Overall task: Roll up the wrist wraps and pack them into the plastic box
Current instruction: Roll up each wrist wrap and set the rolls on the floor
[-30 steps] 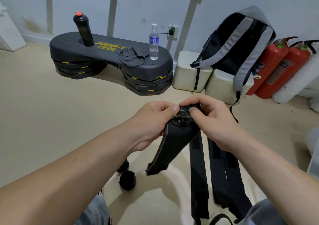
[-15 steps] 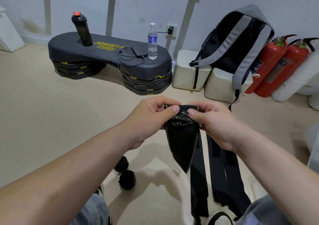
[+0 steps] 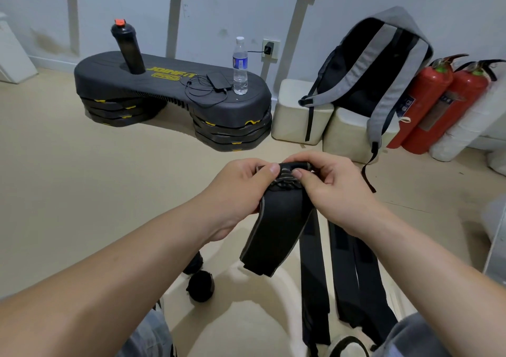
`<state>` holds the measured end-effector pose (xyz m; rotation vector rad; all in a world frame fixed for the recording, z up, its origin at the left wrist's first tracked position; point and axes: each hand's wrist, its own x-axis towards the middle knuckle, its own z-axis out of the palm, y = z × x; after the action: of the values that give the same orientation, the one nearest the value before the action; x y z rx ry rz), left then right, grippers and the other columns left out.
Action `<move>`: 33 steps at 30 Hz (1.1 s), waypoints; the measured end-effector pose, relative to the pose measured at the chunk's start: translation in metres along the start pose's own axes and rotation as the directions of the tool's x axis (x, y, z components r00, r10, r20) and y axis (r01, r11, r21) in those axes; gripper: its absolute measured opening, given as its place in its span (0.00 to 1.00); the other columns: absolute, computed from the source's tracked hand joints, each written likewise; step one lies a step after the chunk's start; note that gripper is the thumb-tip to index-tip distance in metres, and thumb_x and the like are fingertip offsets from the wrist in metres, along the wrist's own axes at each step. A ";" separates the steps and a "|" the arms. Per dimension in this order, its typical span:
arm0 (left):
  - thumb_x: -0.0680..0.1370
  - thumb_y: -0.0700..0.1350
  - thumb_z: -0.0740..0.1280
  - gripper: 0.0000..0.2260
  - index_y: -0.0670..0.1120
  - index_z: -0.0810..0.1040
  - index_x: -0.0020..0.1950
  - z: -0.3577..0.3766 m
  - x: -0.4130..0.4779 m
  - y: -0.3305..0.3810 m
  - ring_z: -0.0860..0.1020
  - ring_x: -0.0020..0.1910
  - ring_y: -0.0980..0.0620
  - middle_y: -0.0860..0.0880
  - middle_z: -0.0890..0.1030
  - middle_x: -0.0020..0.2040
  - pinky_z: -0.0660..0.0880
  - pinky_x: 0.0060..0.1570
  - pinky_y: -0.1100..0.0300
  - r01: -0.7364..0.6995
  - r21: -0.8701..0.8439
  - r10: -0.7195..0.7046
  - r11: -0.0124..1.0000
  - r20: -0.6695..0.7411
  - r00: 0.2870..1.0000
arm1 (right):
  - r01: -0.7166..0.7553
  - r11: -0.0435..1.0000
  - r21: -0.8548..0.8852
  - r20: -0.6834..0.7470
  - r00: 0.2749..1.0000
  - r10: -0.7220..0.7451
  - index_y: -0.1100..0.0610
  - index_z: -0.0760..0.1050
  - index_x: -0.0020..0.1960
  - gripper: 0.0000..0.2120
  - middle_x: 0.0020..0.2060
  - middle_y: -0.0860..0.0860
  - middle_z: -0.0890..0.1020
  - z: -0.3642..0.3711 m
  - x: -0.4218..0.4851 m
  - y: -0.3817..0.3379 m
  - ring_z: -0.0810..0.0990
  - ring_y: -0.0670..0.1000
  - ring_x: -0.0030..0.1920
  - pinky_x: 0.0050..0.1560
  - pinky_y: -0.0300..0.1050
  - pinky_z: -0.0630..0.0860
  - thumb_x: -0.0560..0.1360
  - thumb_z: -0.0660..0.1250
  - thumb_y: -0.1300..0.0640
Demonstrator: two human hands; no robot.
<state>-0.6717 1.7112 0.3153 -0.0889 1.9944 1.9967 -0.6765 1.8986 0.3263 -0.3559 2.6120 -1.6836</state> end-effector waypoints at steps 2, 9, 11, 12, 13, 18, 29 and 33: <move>0.87 0.47 0.64 0.11 0.45 0.84 0.52 -0.002 0.002 -0.002 0.83 0.45 0.50 0.45 0.86 0.46 0.79 0.49 0.53 -0.067 0.112 0.073 0.991 -0.053 0.996 | -0.092 0.988 0.121 0.068 0.994 0.085 0.54 0.84 0.56 0.10 0.47 0.52 0.87 -0.002 0.001 -0.002 0.84 0.51 0.47 0.51 0.46 0.80 0.84 0.66 0.64; 0.85 0.44 0.66 0.06 0.51 0.83 0.53 -0.010 -0.003 0.000 0.80 0.44 0.58 0.54 0.84 0.43 0.73 0.46 0.67 -0.412 0.469 0.452 0.781 0.029 0.891 | -0.425 0.815 0.394 0.372 0.885 0.282 0.51 0.85 0.39 0.23 0.33 0.50 0.79 -0.004 -0.002 -0.011 0.74 0.48 0.35 0.43 0.47 0.70 0.85 0.60 0.44; 0.85 0.44 0.66 0.05 0.51 0.83 0.54 -0.010 -0.005 -0.001 0.79 0.45 0.58 0.55 0.83 0.44 0.71 0.45 0.69 -0.443 0.535 0.491 0.719 0.059 0.869 | -0.432 0.790 0.435 0.379 0.884 0.275 0.56 0.85 0.49 0.16 0.38 0.53 0.81 -0.002 -0.003 -0.007 0.77 0.49 0.37 0.44 0.45 0.73 0.85 0.62 0.49; 0.85 0.44 0.66 0.05 0.50 0.83 0.54 -0.011 -0.005 -0.002 0.79 0.45 0.58 0.55 0.83 0.44 0.71 0.45 0.68 -0.437 0.539 0.483 0.720 0.063 0.873 | -0.429 0.772 0.468 0.355 0.892 0.280 0.58 0.83 0.51 0.13 0.39 0.53 0.82 -0.001 -0.002 -0.005 0.78 0.48 0.38 0.44 0.43 0.74 0.85 0.63 0.52; 0.85 0.44 0.66 0.06 0.50 0.83 0.54 -0.010 -0.005 -0.001 0.78 0.44 0.59 0.55 0.83 0.44 0.72 0.45 0.67 -0.416 0.522 0.454 0.744 0.062 0.889 | -0.420 0.758 0.499 0.315 0.903 0.293 0.59 0.81 0.50 0.10 0.38 0.53 0.82 0.001 -0.002 -0.004 0.79 0.48 0.37 0.43 0.42 0.75 0.84 0.64 0.55; 0.87 0.57 0.61 0.18 0.46 0.84 0.59 -0.002 -0.004 0.004 0.83 0.45 0.51 0.43 0.86 0.49 0.83 0.53 0.46 -0.003 0.133 -0.001 0.991 0.036 0.999 | -0.134 0.974 0.185 0.041 0.991 0.128 0.58 0.80 0.50 0.04 0.40 0.52 0.83 0.005 -0.002 0.002 0.81 0.47 0.41 0.46 0.43 0.77 0.83 0.68 0.61; 0.86 0.51 0.65 0.15 0.39 0.79 0.60 -0.002 -0.005 0.001 0.84 0.48 0.47 0.37 0.86 0.53 0.81 0.47 0.57 0.095 -0.140 -0.085 0.986 0.072 0.994 | 0.009 0.990 0.143 0.085 0.996 -0.022 0.57 0.83 0.55 0.07 0.45 0.47 0.86 -0.004 0.000 0.006 0.83 0.46 0.49 0.54 0.42 0.81 0.78 0.75 0.63; 0.86 0.48 0.66 0.13 0.41 0.79 0.64 -0.005 -0.005 0.002 0.86 0.53 0.46 0.40 0.87 0.56 0.81 0.49 0.56 -0.024 -0.131 0.029 0.991 0.038 0.999 | -0.283 0.853 0.438 0.277 0.946 0.171 0.61 0.83 0.60 0.18 0.51 0.58 0.88 -0.004 -0.003 -0.005 0.86 0.53 0.50 0.49 0.44 0.82 0.77 0.71 0.50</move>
<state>-0.6684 1.7059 0.3182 -0.0517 1.8490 2.1273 -0.6731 1.9011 0.3322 -0.1948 1.9064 -1.9743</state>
